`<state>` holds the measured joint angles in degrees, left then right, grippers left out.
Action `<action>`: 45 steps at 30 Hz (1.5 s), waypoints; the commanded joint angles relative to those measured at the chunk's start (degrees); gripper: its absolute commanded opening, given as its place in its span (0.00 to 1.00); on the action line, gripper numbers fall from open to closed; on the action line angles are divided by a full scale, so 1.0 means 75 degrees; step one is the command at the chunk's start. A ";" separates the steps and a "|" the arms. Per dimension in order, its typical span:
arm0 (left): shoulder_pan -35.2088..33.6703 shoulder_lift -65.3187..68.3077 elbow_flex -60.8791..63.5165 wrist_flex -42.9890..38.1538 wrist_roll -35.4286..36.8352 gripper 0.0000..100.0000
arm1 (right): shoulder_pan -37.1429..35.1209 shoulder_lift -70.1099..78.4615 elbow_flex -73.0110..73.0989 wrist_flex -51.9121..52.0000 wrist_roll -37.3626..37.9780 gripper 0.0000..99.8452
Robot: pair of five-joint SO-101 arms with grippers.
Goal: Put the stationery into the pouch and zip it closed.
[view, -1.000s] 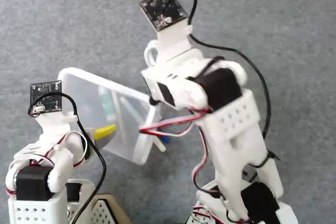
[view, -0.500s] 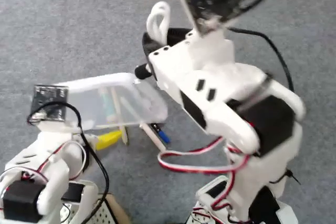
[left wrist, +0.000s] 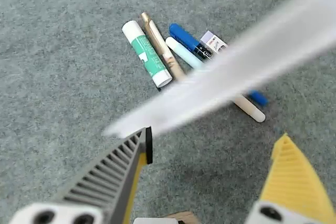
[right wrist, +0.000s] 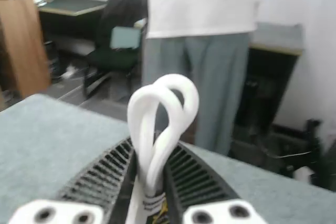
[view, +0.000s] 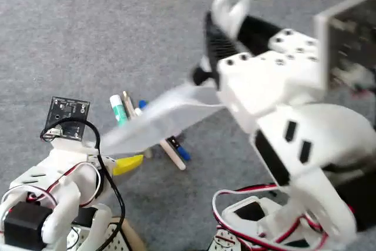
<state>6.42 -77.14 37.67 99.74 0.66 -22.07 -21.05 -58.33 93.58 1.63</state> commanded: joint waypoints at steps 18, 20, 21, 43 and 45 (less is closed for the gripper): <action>0.0064 0.0012 -0.1858 0.0012 -0.0035 0.37 | -0.0727 -0.0182 -0.0100 0.0973 0.0246 0.01; 0.0064 0.0012 -0.1858 0.0047 -0.0035 0.37 | -0.1301 -0.0193 0.0346 0.0996 0.0199 0.01; 0.0064 0.0012 -0.1858 0.0059 -0.0035 0.37 | -0.1512 -0.0193 0.0568 0.0996 0.0234 0.01; -0.0252 0.0012 -0.0662 -0.1254 -0.0094 0.37 | -0.3083 -0.2127 0.2983 0.1008 0.0844 0.01; -0.0662 0.0012 -0.0639 -0.1395 -0.0105 0.37 | -0.2696 -0.2315 0.3264 0.1008 0.0844 0.01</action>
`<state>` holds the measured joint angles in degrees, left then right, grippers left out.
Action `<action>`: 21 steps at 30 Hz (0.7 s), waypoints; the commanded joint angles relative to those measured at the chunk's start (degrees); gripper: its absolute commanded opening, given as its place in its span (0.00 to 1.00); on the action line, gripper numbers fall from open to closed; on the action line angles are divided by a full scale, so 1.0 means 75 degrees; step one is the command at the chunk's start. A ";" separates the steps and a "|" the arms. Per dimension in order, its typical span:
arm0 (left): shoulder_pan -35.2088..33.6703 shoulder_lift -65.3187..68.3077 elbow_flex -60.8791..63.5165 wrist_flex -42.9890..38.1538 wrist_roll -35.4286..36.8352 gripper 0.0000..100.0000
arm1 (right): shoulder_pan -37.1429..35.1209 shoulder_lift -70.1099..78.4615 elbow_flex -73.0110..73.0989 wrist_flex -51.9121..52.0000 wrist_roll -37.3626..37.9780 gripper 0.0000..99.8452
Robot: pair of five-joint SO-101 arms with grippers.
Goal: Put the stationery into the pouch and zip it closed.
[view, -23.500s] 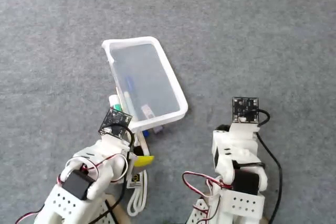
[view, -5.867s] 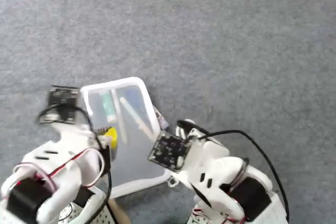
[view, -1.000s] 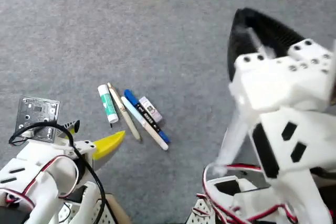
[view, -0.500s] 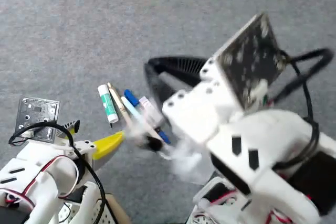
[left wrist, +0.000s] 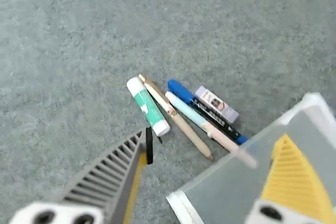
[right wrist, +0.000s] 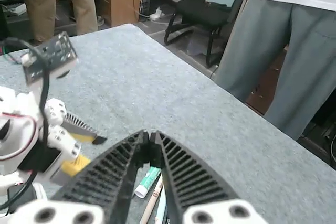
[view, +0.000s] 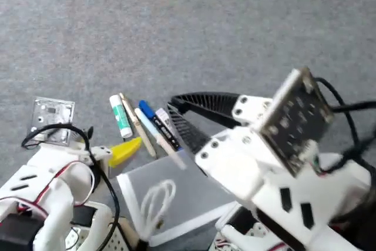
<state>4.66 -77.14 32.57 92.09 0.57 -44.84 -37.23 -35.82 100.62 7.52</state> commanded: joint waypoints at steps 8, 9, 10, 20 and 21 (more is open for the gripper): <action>-0.1565 0.0012 0.0111 -0.0469 -0.0680 0.37 | 0.1160 -0.0533 0.2444 0.0059 0.0059 0.02; -0.1647 0.0012 0.0111 -0.0469 -0.0692 0.37 | 0.1160 -0.0510 0.2995 0.0035 0.0023 0.04; -0.1752 0.0012 0.0111 -0.0469 -0.0692 0.37 | 0.1160 -0.0475 0.3558 0.0012 0.0000 0.06; -0.2608 0.0012 0.0568 -0.0516 -0.0692 0.37 | -0.0258 0.0686 0.7062 -0.0363 -0.0481 0.14; -0.2620 0.0012 0.0686 -0.0516 -0.0680 0.37 | -0.0586 0.0791 0.7144 -0.0363 -0.0551 0.14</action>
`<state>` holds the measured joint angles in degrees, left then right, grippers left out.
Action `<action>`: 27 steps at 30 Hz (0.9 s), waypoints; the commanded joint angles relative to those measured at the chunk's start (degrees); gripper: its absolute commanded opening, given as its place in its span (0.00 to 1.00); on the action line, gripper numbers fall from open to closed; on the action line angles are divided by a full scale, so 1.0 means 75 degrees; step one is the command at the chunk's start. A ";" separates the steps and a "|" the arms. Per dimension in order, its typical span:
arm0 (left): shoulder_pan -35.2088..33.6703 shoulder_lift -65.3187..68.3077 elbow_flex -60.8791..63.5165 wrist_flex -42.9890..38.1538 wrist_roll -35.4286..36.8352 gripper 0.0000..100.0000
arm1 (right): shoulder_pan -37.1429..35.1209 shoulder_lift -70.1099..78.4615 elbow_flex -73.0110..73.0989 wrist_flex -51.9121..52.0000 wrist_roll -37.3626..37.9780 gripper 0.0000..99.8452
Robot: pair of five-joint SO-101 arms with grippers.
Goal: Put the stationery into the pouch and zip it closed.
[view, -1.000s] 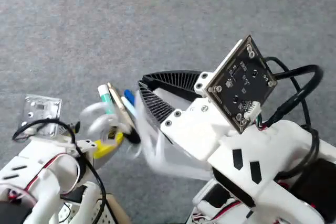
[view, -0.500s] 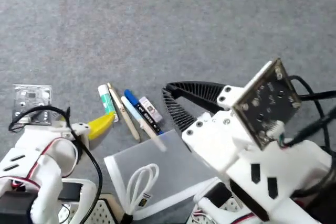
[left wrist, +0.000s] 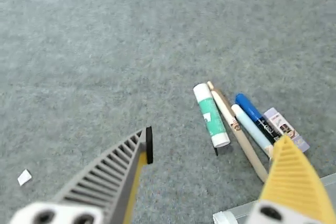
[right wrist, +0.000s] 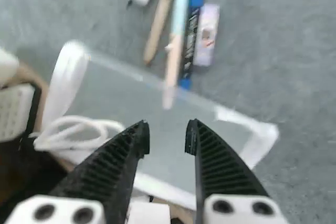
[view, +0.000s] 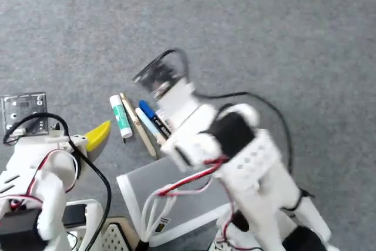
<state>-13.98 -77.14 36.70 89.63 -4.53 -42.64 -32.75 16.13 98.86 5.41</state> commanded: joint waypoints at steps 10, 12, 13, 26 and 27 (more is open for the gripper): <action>-0.0135 0.0012 0.0416 -0.0141 0.0000 0.37 | -0.1254 0.1623 0.1928 -0.0281 -0.0352 0.14; -0.0135 0.0012 0.0416 -0.0141 0.0000 0.37 | -0.1313 0.1905 0.1893 -0.0481 -0.0363 0.14; -0.0135 0.0012 0.0416 -0.0141 0.0000 0.37 | -0.1453 0.2022 0.1952 -0.0645 -0.0363 0.14; -0.0135 0.0012 0.0416 -0.0141 -0.0035 0.37 | -0.3083 0.2983 0.1506 -0.0985 -0.0680 0.14; -0.0135 0.0012 0.0416 -0.0141 -0.0047 0.37 | -0.3083 0.2936 0.1319 -0.0703 -0.0680 0.14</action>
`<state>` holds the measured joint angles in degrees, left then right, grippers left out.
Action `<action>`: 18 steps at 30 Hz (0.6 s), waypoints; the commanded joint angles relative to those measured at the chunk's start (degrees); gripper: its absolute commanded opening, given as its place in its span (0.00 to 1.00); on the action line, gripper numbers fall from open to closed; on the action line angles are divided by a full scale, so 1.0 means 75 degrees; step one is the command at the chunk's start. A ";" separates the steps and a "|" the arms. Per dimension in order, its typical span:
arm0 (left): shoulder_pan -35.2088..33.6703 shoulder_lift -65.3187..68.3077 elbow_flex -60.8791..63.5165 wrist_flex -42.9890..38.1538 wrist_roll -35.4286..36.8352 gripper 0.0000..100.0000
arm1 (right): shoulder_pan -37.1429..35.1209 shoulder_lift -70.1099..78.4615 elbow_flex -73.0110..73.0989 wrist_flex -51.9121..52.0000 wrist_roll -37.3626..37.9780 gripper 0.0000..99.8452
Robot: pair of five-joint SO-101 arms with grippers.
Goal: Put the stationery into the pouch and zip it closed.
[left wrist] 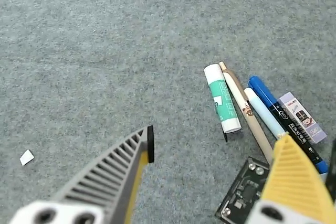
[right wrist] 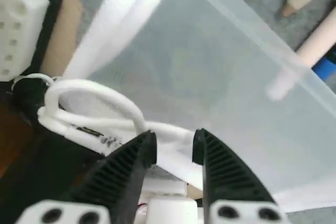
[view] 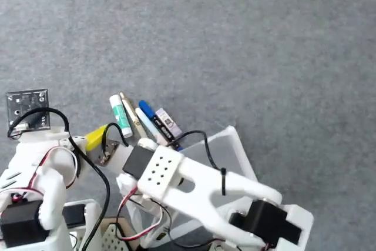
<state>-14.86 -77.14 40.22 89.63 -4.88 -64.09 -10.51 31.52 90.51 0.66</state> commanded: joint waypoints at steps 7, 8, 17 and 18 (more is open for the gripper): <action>-0.0322 0.0012 -0.0111 -0.0211 0.0012 0.37 | -0.0234 -0.1096 -0.2221 0.1383 0.0000 0.14; -0.0557 0.0012 -0.0123 -0.0293 0.0012 0.37 | -0.0270 -0.1248 -0.2292 0.1383 0.0000 0.14; -0.2678 0.0012 -0.0041 -0.0832 0.0000 0.37 | -0.0223 -0.1635 -0.1166 0.0527 -0.0059 0.13; -0.2772 0.0012 -0.0041 -0.0809 0.0000 0.37 | -0.0223 -0.1635 -0.1096 0.0375 -0.0059 0.13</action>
<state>-33.05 -77.14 40.13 84.62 -4.70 -65.67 -21.05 22.29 96.31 1.01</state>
